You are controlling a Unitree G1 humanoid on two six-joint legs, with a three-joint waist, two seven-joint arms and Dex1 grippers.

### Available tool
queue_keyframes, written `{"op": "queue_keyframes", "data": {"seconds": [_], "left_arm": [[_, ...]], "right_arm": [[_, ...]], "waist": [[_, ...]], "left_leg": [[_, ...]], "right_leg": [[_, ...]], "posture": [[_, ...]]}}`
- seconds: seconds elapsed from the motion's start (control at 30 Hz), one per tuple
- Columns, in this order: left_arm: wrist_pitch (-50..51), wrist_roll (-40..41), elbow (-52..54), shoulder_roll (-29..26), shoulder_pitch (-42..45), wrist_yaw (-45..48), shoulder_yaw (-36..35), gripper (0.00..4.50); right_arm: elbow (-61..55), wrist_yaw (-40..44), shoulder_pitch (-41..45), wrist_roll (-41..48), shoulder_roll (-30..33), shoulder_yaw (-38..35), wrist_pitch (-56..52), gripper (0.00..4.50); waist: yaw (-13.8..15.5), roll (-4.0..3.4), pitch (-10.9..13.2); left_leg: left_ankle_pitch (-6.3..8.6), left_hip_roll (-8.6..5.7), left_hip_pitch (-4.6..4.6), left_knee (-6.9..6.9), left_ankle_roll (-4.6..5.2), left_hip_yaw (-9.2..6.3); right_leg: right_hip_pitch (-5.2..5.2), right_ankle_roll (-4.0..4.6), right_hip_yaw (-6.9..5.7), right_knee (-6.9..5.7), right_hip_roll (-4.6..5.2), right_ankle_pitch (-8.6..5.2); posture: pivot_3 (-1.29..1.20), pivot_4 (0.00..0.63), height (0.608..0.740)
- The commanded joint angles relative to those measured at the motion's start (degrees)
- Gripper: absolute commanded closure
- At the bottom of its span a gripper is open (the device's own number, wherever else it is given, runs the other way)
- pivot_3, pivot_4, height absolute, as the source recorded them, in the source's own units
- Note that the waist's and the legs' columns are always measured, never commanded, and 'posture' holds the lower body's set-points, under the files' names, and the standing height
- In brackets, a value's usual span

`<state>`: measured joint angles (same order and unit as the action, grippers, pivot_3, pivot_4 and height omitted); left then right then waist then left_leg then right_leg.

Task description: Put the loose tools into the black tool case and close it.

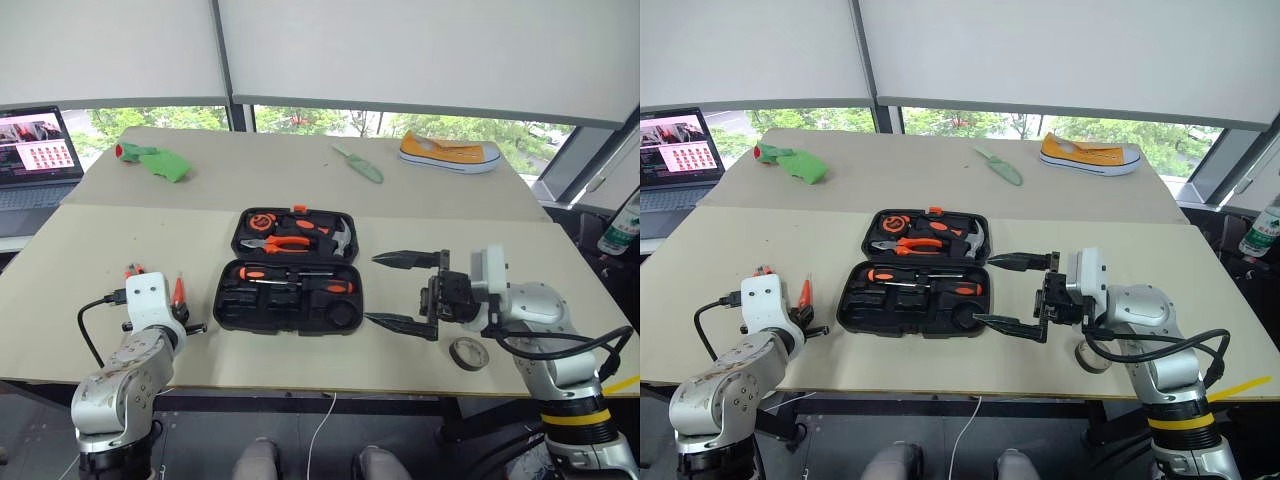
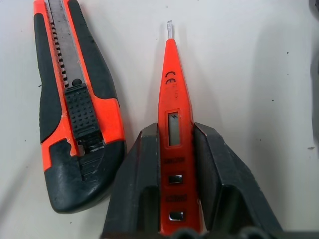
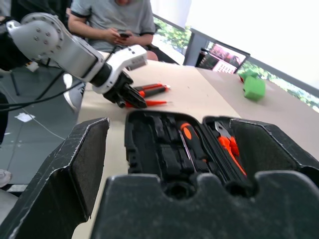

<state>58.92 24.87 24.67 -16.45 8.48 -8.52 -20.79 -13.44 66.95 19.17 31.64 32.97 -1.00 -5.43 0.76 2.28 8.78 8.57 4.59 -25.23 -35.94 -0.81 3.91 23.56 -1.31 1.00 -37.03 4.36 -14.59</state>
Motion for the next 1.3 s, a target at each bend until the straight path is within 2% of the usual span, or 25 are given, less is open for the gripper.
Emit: {"op": "queue_keyframes", "data": {"seconds": [0.03, 0.1, 0.17, 0.2, 0.3, 0.4, 0.5, 0.6, 0.7, 0.83, 1.1, 1.3], "left_arm": [[-7.2, 3.1, -0.7, -1.3, -0.5, 7.7, -4.3, 4.02], [-8.1, 6.4, -0.6, -2.1, -0.6, 12.1, -6.3, 4.02], [-10.4, 9.9, 0.3, -6.9, -1.1, 22.5, -5.9, 4.02], [-15.4, 8.7, -0.1, -10.9, -1.8, 29.9, -4.3, 4.02], [-28.5, 3.8, -4.4, -19.4, -2.5, 43.3, -0.8, 4.02], [-38.7, 1.0, -11.9, -27.8, 1.3, 58.4, 4.5, 4.02], [-51.1, -5.1, -22.7, -33.7, 8.1, 71.9, 12.7, 4.02], [-66.0, -12.8, -36.2, -34.6, 18.5, 82.2, 21.9, 4.02], [-74.8, -17.1, -47.1, -30.8, 26.7, 84.6, 26.7, 4.02], [-84.3, -22.1, -56.9, -27.7, 33.1, 85.4, 30.6, 4.02], [-88.8, -28.4, -63.7, -26.5, 36.3, 83.2, 33.8, 4.02], [-89.6, -29.6, -65.1, -26.7, 36.8, 84.4, 34.6, 4.02]], "right_arm": [[-3.1, -0.2, 1.4, 1.1, 0.2, -1.0, 0.9, 0.0], [-3.7, -0.8, 1.7, 1.7, 0.3, -1.3, 0.0, 0.0], [-4.5, -1.9, 2.0, 2.7, 0.6, -2.3, -1.3, 0.0], [-4.7, -2.7, 2.2, 3.3, 0.7, -2.9, -2.0, 0.0], [-5.1, -4.1, 2.6, 4.2, 1.4, -4.0, -3.7, 0.0], [-4.8, -4.0, 2.3, 4.3, 3.0, -4.6, -4.9, 0.0], [-4.2, -3.6, 2.1, 4.0, 4.0, -4.6, -5.2, 0.0], [-4.2, -3.4, 1.7, 3.3, 4.7, -4.2, -5.3, 0.0], [-4.9, -3.8, 0.7, 2.9, 4.7, -3.8, -5.1, 0.0], [-6.4, -4.9, -0.9, 2.5, 4.5, -3.7, -4.9, 0.0], [-8.3, -7.7, -3.9, 1.3, 4.4, -4.3, -3.8, 0.0], [-8.4, -8.1, -4.4, 1.1, 4.5, -4.4, -3.5, 0.0]], "waist": [[-0.1, 0.01, 0.0], [-0.2, 0.02, 0.0], [-0.3, 0.02, 0.0], [-0.3, 0.02, 0.0], [-0.2, 0.01, 0.0], [0.1, -0.01, 0.0], [0.2, -0.02, 0.0], [0.4, -0.02, 0.0], [0.2, -0.02, 0.0], [-0.2, -0.01, 0.0], [-0.1, -0.01, 0.0], [-0.1, -0.01, 0.0]], "left_leg": [[0.0, 0.01, -0.01, 0.0, 0.0, 0.0], [0.0, 0.02, -0.02, 0.01, 0.0, 0.0], [0.0, 0.04, -0.02, 0.03, 0.01, 0.0], [0.0, 0.04, -0.03, 0.04, 0.01, 0.0], [0.15, 0.05, -0.1, 0.07, -0.25, 0.05], [0.28, 0.04, -0.11, 0.08, -0.45, 0.15], [0.28, 0.05, -0.18, 0.07, -0.45, 0.19], [0.26, 0.04, -0.38, 0.03, -0.43, 0.2], [-0.02, 0.05, -0.46, 0.01, 0.02, 0.23], [-0.03, 0.06, -0.76, -0.04, 0.05, 0.17], [-0.01, 0.06, -0.78, -0.14, 0.07, 0.1], [-0.03, 0.08, -0.78, -0.38, 0.09, 0.09]], "right_leg": [[0.01, 0.0, 0.0, 0.0, 0.0, 0.0], [0.04, 0.02, 0.0, 0.0, -0.01, -0.01], [0.07, 0.04, 0.0, 0.0, -0.02, -0.02], [0.09, 0.05, 0.0, -0.01, -0.03, -0.03], [0.25, 0.09, 0.0, 0.0, -0.01, -0.04], [0.33, 0.42, 0.0, 0.03, 0.07, -0.21], [0.45, 0.45, -0.01, 0.11, 0.08, -0.22], [0.49, 0.4, -0.01, 0.11, 0.06, -0.17], [0.48, 0.09, 0.0, 0.14, 0.05, -0.01], [0.7, -0.08, 0.01, 0.06, -0.05, 0.02], [0.67, -0.14, -0.01, -0.05, -0.09, 0.0], [0.58, -0.21, -0.01, -0.07, -0.07, 0.05]], "posture": [[0.0, 0.15, 0.74], [0.0, 0.15, 0.74], [0.0, 0.15, 0.74], [0.0, 0.15, 0.74], [0.0, 0.15, 0.74], [0.0, 0.15, 0.74], [0.0, 0.15, 0.74], [0.0, 0.15, 0.74], [0.0, 0.15, 0.74], [0.0, 0.15, 0.74], [0.0, 0.15, 0.74], [0.0, 0.15, 0.74]]}}
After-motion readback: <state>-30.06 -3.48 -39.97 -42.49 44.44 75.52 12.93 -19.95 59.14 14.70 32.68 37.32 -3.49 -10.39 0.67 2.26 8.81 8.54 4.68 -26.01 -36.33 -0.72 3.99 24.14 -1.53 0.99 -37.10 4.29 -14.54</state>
